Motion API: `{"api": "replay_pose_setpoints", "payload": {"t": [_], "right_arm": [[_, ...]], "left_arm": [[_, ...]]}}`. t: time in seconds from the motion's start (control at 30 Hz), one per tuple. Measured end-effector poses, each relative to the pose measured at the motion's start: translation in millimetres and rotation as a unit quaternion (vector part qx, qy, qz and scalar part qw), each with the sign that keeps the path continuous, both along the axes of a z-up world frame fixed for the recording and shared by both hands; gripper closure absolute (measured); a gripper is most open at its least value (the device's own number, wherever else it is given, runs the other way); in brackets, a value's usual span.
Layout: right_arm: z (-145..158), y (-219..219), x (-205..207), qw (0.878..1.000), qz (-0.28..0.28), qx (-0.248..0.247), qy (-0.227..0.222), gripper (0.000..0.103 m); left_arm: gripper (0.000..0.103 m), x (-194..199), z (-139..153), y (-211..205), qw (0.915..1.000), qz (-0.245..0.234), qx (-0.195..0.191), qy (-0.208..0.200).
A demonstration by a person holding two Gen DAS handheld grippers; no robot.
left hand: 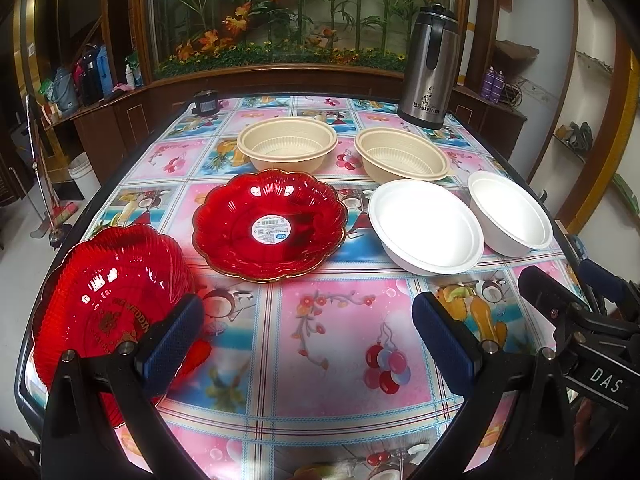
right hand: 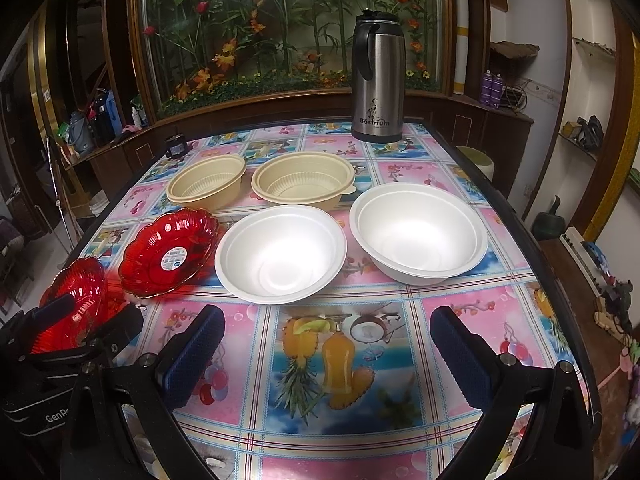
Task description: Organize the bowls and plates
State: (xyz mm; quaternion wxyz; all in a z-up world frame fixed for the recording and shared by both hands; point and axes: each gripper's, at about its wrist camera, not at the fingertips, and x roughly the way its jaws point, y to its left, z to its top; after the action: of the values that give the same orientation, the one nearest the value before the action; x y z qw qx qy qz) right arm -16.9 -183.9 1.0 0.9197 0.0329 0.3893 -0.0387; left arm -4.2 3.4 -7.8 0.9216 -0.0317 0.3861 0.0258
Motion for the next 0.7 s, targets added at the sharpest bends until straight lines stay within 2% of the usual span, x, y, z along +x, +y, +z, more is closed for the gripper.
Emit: {"api": "replay_pose_setpoints", "payload": {"t": [0.7], "right_arm": [[-3.8,0.7,-0.6,1.000,0.002,0.004,0.000,0.000]], "left_arm": [[0.000,-0.2,-2.5,1.1,1.0000,0.001,0.001,0.004]]}}
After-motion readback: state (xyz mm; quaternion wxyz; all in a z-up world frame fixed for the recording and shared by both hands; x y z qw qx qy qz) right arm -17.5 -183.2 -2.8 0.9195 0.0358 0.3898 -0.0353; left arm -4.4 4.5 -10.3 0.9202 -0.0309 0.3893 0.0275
